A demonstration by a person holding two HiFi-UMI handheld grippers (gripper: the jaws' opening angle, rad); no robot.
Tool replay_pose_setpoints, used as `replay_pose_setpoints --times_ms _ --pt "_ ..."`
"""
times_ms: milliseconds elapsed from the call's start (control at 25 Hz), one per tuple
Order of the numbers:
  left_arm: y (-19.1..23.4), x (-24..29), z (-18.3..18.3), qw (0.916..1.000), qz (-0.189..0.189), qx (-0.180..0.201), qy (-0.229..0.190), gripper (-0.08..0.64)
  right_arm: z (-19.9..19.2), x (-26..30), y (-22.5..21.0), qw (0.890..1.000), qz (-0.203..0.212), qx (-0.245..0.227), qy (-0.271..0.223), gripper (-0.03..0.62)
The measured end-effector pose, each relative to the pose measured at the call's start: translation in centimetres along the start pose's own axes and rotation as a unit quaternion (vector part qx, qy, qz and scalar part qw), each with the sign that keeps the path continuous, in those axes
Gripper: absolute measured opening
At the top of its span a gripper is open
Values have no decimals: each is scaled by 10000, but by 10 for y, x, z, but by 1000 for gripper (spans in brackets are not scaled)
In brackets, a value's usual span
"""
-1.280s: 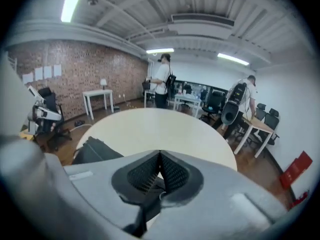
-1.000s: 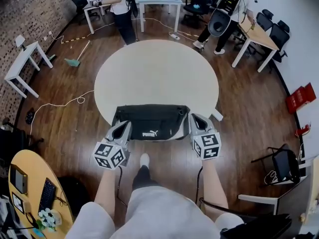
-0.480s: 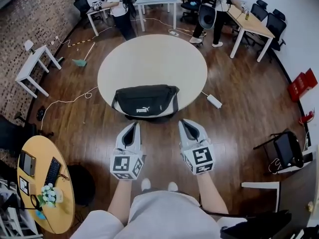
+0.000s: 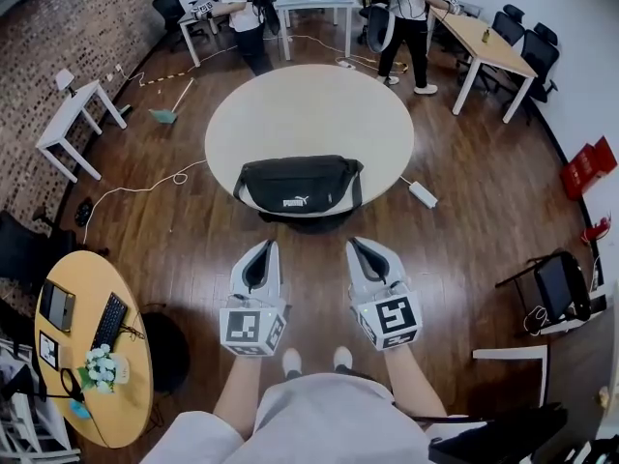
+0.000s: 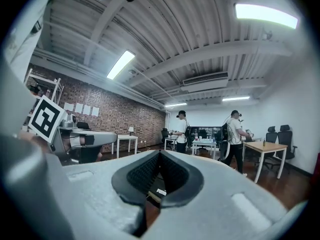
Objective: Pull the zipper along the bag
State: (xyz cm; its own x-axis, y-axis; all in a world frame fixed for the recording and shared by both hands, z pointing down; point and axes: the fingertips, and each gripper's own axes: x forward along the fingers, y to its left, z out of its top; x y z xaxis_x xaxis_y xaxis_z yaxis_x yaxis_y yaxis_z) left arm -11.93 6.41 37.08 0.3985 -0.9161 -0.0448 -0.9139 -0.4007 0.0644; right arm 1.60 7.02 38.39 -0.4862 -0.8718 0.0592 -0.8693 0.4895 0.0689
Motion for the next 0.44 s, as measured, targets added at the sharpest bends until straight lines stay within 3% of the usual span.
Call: replay_pose_setpoints --times_ms 440 --pt "25 -18 2 10000 -98 4 6 15 9 12 31 9999 -112 -122 -1 -11"
